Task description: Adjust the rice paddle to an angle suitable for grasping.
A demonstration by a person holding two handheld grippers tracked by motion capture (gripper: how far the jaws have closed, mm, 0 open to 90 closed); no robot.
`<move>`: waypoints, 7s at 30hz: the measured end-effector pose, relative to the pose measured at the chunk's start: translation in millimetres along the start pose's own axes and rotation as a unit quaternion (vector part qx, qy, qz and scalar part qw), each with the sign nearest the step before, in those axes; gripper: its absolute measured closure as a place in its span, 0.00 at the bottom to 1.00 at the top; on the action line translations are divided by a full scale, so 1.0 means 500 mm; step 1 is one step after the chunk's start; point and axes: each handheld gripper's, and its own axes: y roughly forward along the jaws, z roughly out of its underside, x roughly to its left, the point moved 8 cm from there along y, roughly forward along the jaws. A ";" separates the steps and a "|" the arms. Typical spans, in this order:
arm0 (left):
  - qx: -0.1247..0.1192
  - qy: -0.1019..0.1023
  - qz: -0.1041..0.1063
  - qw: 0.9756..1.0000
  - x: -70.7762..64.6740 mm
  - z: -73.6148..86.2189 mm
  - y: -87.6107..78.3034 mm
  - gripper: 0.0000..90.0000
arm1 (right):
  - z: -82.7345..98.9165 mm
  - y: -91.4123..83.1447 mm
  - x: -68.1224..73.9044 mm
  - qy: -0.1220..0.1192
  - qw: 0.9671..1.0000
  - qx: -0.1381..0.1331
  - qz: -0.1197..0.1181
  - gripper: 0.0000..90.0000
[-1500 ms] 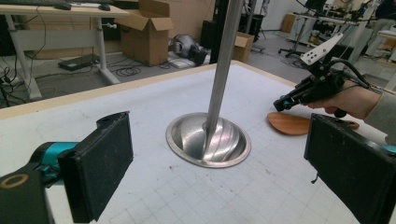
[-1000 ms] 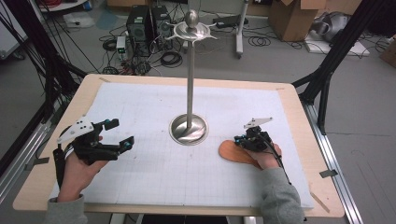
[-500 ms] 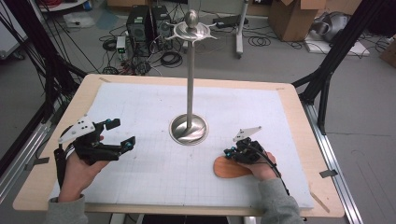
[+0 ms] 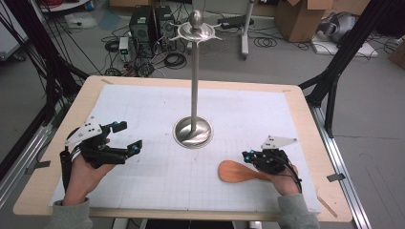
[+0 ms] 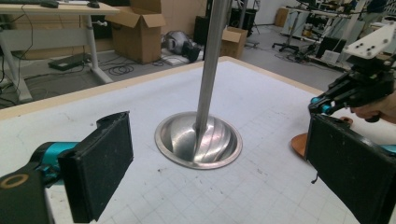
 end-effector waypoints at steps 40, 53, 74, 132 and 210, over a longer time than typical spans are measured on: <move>0.012 0.001 0.010 1.000 -0.006 0.007 0.030 0.09 | 0.130 -0.060 -0.053 0.043 0.996 0.035 0.065 1.00; 0.010 -0.001 0.000 1.000 -0.001 0.010 0.011 0.09 | 0.089 -0.009 -0.096 0.064 0.994 0.035 0.086 1.00; 0.014 -0.003 -0.001 1.000 0.002 0.015 0.010 0.09 | 0.031 0.068 -0.110 0.067 0.991 0.030 0.112 1.00; 0.008 -0.002 0.003 1.000 -0.003 0.007 0.009 0.09 | 0.079 0.031 0.117 -0.046 0.998 0.046 -0.026 1.00; 0.012 -0.005 -0.012 1.000 0.004 0.019 -0.018 0.09 | 0.001 0.111 -0.036 -0.020 0.998 0.061 0.009 1.00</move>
